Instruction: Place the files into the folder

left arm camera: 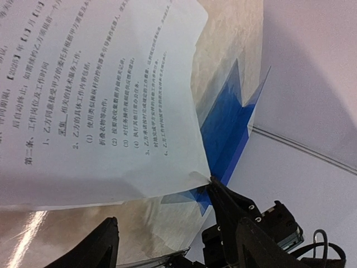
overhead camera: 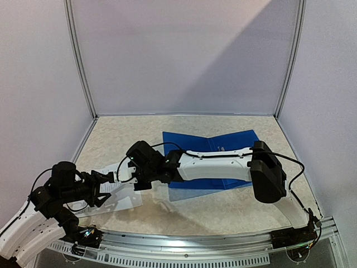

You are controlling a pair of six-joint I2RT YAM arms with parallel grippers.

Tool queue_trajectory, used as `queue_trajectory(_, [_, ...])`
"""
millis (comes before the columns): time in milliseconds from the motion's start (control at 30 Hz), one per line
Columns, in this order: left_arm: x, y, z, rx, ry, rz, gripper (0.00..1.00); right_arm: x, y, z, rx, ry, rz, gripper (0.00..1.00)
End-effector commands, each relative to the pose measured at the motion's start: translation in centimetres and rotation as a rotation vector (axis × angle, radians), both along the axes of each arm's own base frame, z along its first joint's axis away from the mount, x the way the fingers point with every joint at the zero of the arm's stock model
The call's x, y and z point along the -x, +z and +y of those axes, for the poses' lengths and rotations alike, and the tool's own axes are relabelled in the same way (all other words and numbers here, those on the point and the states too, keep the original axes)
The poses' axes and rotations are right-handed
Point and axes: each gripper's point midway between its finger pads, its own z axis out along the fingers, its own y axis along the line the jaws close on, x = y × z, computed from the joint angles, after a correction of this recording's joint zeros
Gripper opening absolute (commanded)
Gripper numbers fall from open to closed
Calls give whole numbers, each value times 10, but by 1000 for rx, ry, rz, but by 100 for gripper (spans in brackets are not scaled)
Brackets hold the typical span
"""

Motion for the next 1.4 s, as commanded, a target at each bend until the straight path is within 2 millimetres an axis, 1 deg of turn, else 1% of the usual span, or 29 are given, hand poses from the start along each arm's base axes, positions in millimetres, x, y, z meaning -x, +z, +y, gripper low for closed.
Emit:
queue_trajectory(0, [-10,7,-4,48,32,-23,74,0,10,4,-29,-8,22,0])
queue_trajectory(167, [-13,-4,-3,113,84,-16,74,2,11,2,-29,-14,44,0])
queue_trajectory(300, [-11,-4,0,116,105,-20,74,2,12,4,-34,-10,32,0])
queue_trajectory(467, [-9,-15,5,121,141,2,74,4,15,3,-36,-5,49,0])
queue_trajectory(600, [-15,-23,5,134,167,-3,75,7,11,-1,-27,-14,73,0])
queue_trajectory(800, [-24,-27,2,107,170,-10,75,9,7,-8,-13,-12,74,0])
queue_trajectory(867, [-27,-27,5,104,194,-19,73,10,10,-9,-18,-17,80,0])
queue_trajectory(900, [-29,-26,7,98,207,-25,72,16,11,-8,-24,4,104,0])
queue_trajectory(1067, [-35,-23,18,64,274,-55,64,27,13,-6,-33,21,150,0])
queue_trajectory(1267, [-37,-35,23,44,305,-55,59,51,11,-1,-31,54,190,0])
queue_trajectory(1367, [-39,-38,27,12,315,-60,56,58,10,2,-34,65,200,0])
